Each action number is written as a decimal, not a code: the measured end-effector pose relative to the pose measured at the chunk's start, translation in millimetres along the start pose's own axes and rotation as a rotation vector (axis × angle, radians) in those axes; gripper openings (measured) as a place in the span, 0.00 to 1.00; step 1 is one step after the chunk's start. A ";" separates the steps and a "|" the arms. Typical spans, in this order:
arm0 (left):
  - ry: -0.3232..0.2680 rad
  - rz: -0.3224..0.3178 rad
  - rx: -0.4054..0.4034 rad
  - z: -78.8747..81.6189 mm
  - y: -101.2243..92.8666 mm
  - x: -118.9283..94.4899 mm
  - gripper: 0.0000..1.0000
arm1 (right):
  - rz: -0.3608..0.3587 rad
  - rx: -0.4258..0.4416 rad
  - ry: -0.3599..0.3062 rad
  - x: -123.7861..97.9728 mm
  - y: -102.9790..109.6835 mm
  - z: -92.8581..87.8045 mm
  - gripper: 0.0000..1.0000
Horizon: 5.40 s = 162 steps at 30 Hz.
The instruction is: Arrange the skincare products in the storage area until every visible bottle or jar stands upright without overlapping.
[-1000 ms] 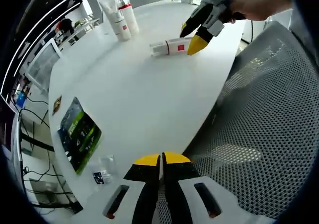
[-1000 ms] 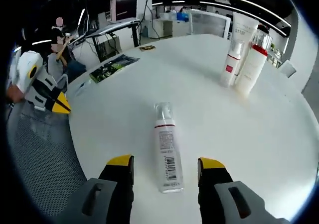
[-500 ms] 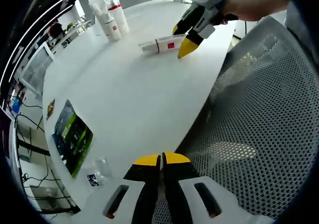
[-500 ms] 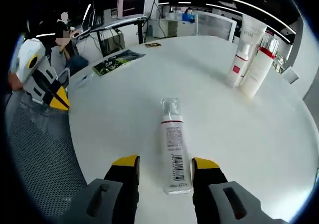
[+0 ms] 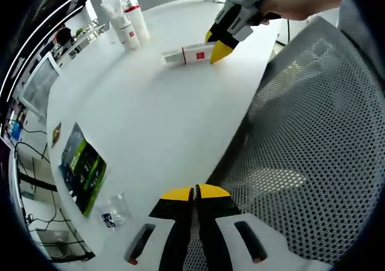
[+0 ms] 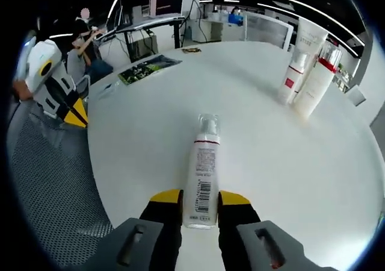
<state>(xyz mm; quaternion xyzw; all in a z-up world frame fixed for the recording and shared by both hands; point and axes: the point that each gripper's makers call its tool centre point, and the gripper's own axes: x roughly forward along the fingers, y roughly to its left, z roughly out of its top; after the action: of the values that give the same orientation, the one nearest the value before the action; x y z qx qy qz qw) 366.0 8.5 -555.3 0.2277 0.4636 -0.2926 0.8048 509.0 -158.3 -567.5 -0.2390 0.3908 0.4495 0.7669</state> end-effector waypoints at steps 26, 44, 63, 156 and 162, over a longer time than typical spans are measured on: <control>-0.828 -0.373 -0.950 142.2 33.8 -57.0 0.48 | 0.289 0.573 -0.453 -58.1 40.1 65.0 0.15; -0.903 -0.727 -1.267 154.7 18.6 -55.8 0.63 | 0.645 0.695 -0.525 -70.2 105.8 99.7 0.15; -0.951 -0.836 -1.275 159.1 19.6 -65.3 0.22 | 0.966 0.723 -0.433 -89.6 158.1 107.1 0.16; -0.638 -0.485 -0.864 133.3 -8.0 -29.5 0.18 | 0.484 0.298 -0.312 -53.3 154.4 83.5 0.23; -0.614 -0.273 -0.900 106.7 28.0 -17.5 0.18 | 0.465 0.353 -0.343 -55.0 143.5 86.7 0.37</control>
<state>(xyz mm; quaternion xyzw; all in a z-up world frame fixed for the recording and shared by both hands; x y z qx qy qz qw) 443.5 -34.7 -487.4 -0.2958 0.3124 -0.2202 0.8755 400.6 -54.6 -474.6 0.0723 0.3719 0.5713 0.7281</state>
